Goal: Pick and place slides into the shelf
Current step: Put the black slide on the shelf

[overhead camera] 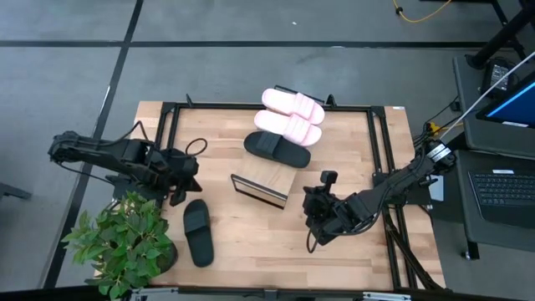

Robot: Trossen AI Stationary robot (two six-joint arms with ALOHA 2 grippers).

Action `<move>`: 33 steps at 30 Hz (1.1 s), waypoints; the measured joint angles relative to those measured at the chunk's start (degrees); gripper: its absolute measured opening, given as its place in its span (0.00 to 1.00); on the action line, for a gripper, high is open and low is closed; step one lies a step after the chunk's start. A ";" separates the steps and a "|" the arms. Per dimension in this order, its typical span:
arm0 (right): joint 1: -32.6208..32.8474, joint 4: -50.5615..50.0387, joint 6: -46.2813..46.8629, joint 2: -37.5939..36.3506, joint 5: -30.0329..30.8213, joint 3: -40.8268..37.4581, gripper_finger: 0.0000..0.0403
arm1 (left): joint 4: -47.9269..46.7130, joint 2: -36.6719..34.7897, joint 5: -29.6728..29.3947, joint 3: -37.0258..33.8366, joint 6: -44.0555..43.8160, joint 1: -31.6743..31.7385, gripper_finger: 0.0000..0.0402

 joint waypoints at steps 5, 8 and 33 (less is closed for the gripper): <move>0.00 0.91 0.02 0.00 1.40 0.00 0.01 | 0.49 1.06 3.81 -1.97 -1.07 0.00 0.00; 0.00 1.65 0.00 0.00 1.46 0.00 0.03 | 0.26 1.44 4.16 -3.44 -1.36 0.00 0.00; -0.02 14.06 0.06 0.00 3.53 0.00 0.02 | 3.70 1.36 9.23 -13.53 -1.39 0.00 0.00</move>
